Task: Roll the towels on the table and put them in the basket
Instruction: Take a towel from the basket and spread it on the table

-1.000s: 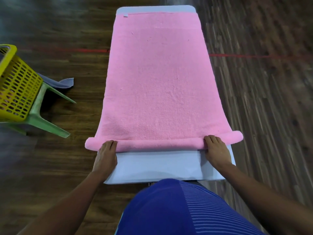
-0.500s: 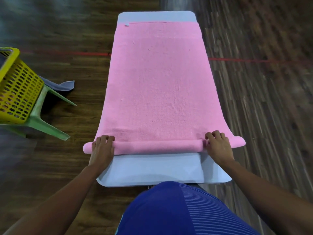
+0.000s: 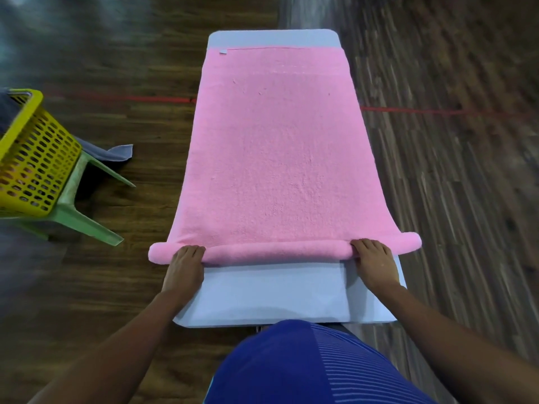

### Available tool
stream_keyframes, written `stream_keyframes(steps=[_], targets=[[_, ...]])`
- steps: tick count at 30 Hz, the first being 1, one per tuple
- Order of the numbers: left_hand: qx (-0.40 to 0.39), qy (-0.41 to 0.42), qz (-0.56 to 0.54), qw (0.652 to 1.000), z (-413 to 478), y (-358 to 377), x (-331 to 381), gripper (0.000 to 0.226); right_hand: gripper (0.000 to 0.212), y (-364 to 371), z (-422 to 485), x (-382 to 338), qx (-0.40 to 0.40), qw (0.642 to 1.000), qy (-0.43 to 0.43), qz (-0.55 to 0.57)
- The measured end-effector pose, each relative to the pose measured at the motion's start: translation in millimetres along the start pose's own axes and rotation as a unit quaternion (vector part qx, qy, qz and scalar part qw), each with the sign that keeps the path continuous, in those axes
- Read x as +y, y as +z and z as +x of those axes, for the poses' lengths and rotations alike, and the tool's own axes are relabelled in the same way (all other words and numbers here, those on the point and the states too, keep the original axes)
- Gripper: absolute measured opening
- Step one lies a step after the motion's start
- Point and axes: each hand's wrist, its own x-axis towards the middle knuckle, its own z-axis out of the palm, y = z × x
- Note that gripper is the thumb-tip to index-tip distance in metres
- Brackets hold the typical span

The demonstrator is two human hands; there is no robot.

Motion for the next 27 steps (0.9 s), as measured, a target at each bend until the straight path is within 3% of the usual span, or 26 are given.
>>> stream_keyframes(steps=[4,8,10,12,14,17,22,27], targets=[[-0.021,0.027,0.033,0.999,2,-14,1,0.005,0.025,-16,3,-1,-0.072,0.996,0.009,-0.044],[-0.080,0.016,0.077,0.994,0,-16,1,0.013,0.028,-26,5,-4,-0.169,0.984,0.048,-0.034],[-0.043,0.015,0.057,0.997,-1,-16,-1,0.014,0.027,-23,5,-5,-0.152,0.986,0.069,-0.020],[0.018,0.012,0.053,0.998,3,-13,-2,0.024,0.026,-18,4,-5,-0.057,0.996,0.067,-0.025],[0.051,0.011,0.043,0.998,5,-14,1,0.020,0.018,-15,4,-7,0.005,0.999,0.047,-0.027],[0.044,0.006,0.002,0.999,2,-11,6,0.013,0.018,-10,-1,-12,-0.012,1.000,0.024,-0.008],[-0.015,0.026,0.018,0.999,-15,-2,2,0.051,0.051,4,-17,-12,-0.044,0.999,0.011,0.025],[0.005,0.002,-0.017,1.000,-8,-5,5,0.034,0.032,-1,-10,-15,-0.013,0.999,0.043,0.013]])
